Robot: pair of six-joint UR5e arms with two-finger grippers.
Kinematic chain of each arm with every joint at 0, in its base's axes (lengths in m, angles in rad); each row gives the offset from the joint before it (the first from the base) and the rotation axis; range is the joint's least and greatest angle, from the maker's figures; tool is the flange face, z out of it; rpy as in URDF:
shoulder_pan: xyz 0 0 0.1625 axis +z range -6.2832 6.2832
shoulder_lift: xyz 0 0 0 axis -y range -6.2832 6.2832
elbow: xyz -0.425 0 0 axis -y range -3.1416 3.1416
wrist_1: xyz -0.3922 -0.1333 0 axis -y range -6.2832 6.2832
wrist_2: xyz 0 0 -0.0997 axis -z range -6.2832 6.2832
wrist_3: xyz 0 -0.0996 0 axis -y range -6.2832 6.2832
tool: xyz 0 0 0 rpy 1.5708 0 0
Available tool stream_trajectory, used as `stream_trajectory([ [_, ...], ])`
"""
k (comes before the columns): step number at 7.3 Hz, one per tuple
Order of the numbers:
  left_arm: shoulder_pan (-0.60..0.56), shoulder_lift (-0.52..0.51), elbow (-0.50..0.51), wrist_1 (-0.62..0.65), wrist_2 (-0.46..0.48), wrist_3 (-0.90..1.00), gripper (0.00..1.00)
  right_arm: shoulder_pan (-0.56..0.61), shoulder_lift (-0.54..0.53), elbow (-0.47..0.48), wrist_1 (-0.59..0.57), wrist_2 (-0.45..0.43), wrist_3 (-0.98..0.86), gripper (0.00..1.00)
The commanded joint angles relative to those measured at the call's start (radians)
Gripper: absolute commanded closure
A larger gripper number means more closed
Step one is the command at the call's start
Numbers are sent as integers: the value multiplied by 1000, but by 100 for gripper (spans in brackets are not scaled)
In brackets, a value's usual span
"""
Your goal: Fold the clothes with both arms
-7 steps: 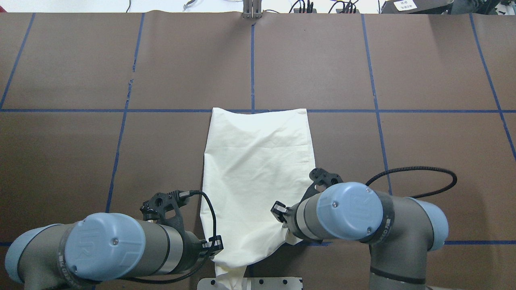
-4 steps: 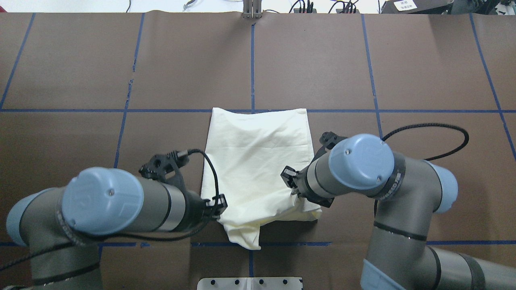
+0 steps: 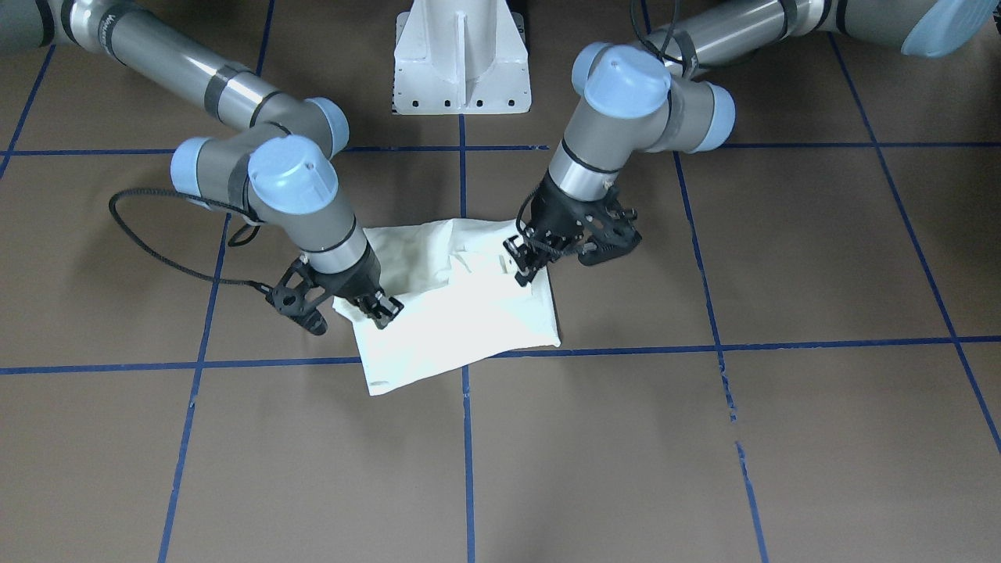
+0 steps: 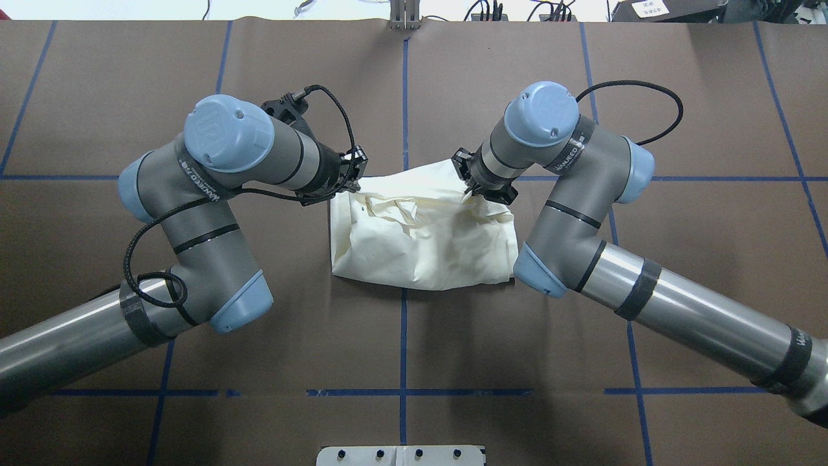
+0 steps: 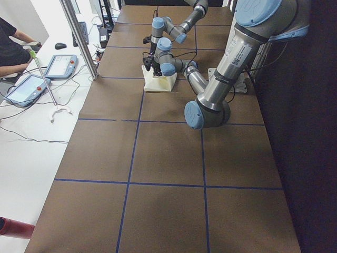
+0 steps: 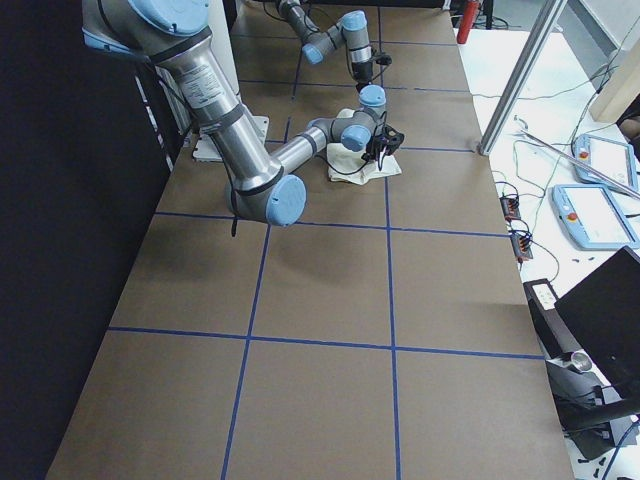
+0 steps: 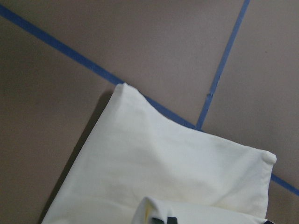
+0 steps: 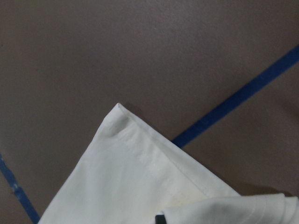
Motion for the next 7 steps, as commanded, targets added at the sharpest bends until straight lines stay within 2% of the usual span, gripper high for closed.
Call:
stream_trajectory([
  [1,-21,-23,44,-16,4,93,1,42,46,-64,18,5,-69,0],
  [3,-26,-24,57,-35,2,111,0,146,69,-61,15,160,-126,0],
  [4,-27,10,56,-115,1,122,0,189,69,-60,10,204,-161,0],
  [5,-24,41,48,-202,-6,109,0,220,66,-58,2,237,-208,0],
  [7,23,44,47,-218,-9,42,0,275,52,-37,1,242,-252,0],
])
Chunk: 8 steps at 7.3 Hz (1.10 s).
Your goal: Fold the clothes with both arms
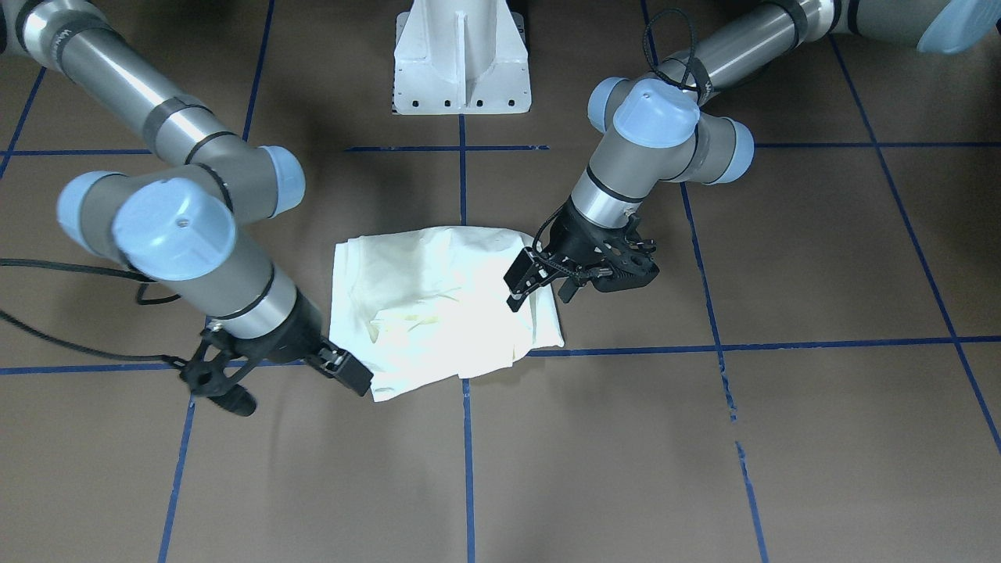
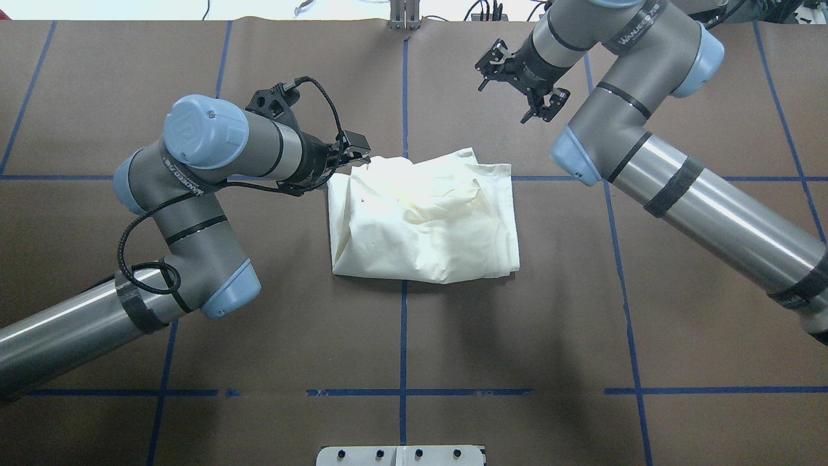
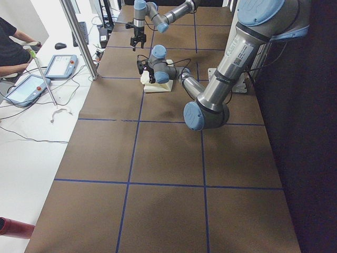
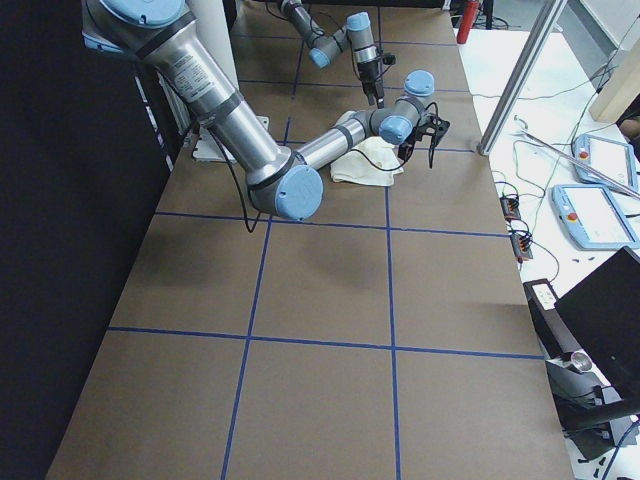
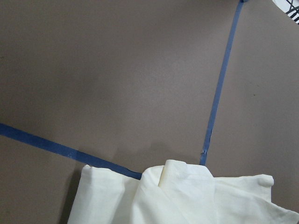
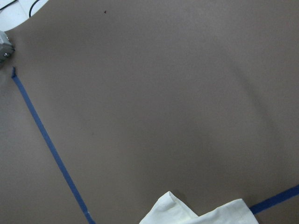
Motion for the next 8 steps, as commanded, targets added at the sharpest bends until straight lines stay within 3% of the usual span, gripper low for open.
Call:
stream_trajectory([
  [1,63,7,3,-53,-1,-52,0,56,-16,12,-2,8,-54,0],
  [5,137,5,45,-107,-4,-46,0,85,-24,12,-1,16,-85,0],
  [7,138,10,24,-109,-140,-25,0,90,-24,12,-1,16,-85,0],
  [8,148,16,-12,-107,-145,-25,0,90,-23,12,-1,15,-91,0],
])
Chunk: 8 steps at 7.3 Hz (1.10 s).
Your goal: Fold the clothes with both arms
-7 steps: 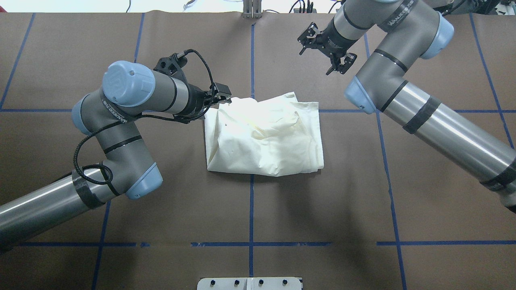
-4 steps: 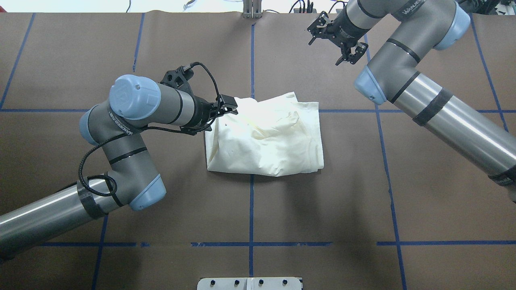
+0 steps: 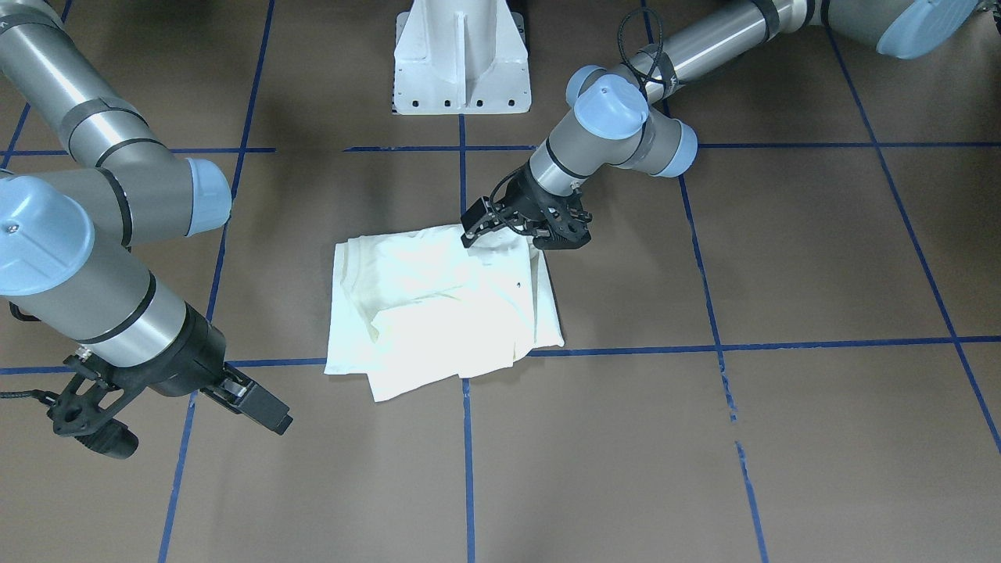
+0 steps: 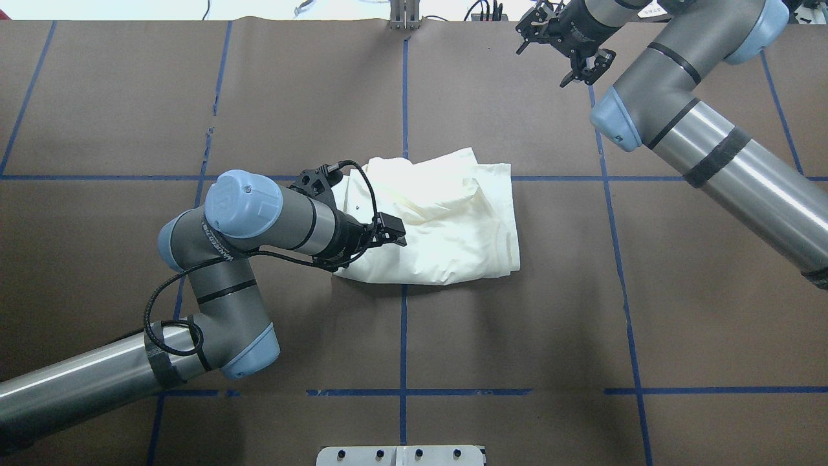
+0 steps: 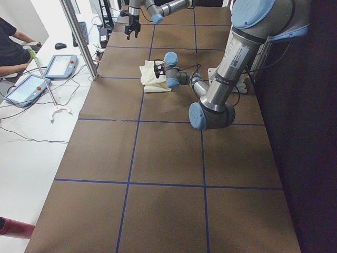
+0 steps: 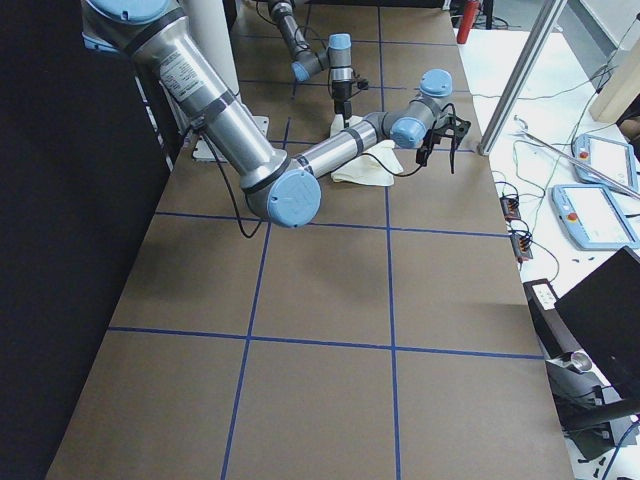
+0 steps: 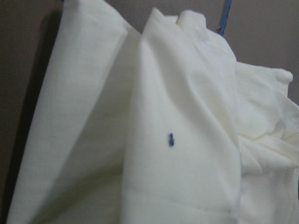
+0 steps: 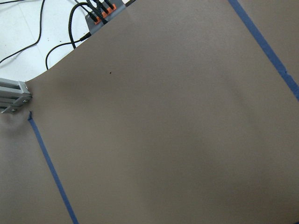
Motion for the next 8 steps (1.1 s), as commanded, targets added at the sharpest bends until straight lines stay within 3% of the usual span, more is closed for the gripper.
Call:
stream_trajectory([
  [1,55,12,-49,1,-29,10,0,5,0,-2,-1,0,-28,0],
  [3,149,9,-46,2,-16,60,0,12,0,-5,-1,0,-51,0],
  [5,168,3,-55,6,-15,64,0,14,1,-6,0,-1,-65,0],
  [7,114,99,-158,15,-17,76,0,29,-25,-2,-3,3,-138,0],
  [8,44,151,-201,41,-23,181,0,50,-61,1,-3,3,-213,0],
])
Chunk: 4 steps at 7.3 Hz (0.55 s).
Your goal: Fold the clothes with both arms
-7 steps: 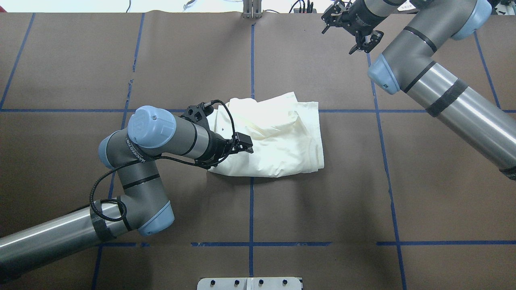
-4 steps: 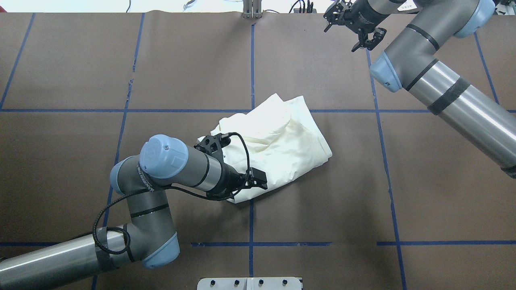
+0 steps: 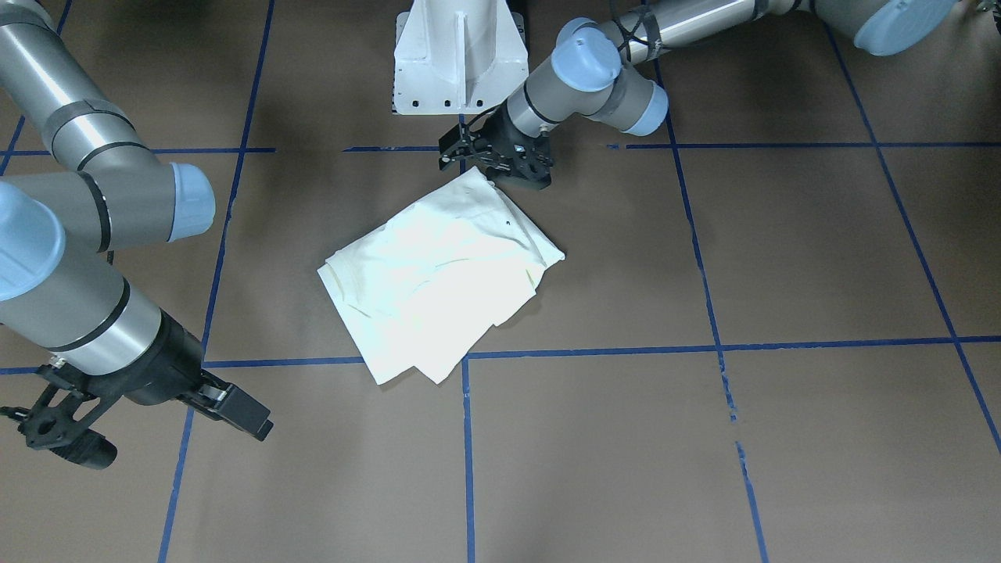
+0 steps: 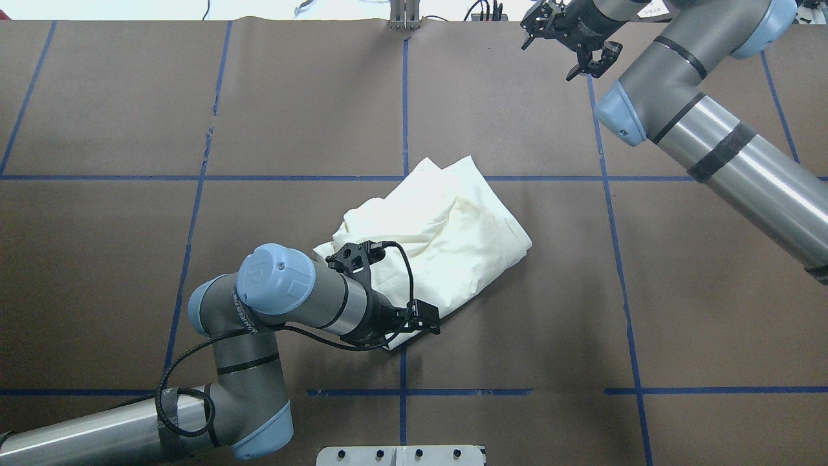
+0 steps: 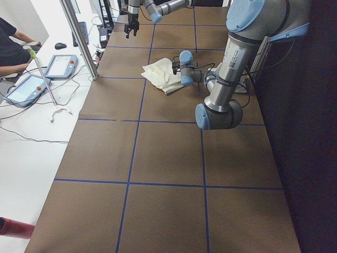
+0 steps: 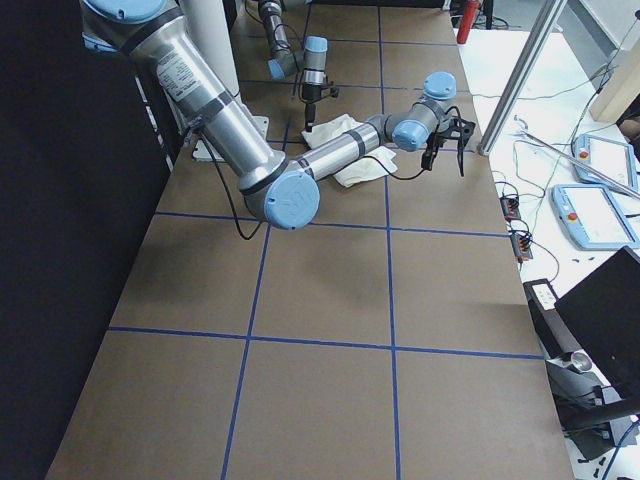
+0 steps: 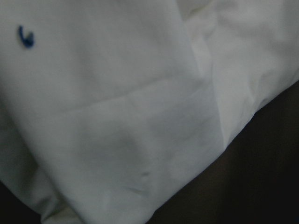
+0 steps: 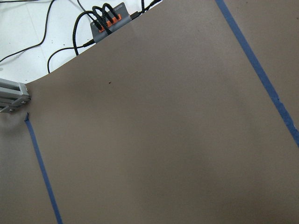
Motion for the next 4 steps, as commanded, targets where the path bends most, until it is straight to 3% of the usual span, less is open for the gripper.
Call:
stream_trajectory([
  [1,-147,92,-121,106,-4,201,0,59,-83,7,-1,1,-201,0],
  [4,-427,302,-423,476,-2,662,0,272,-267,50,-45,131,-711,0],
])
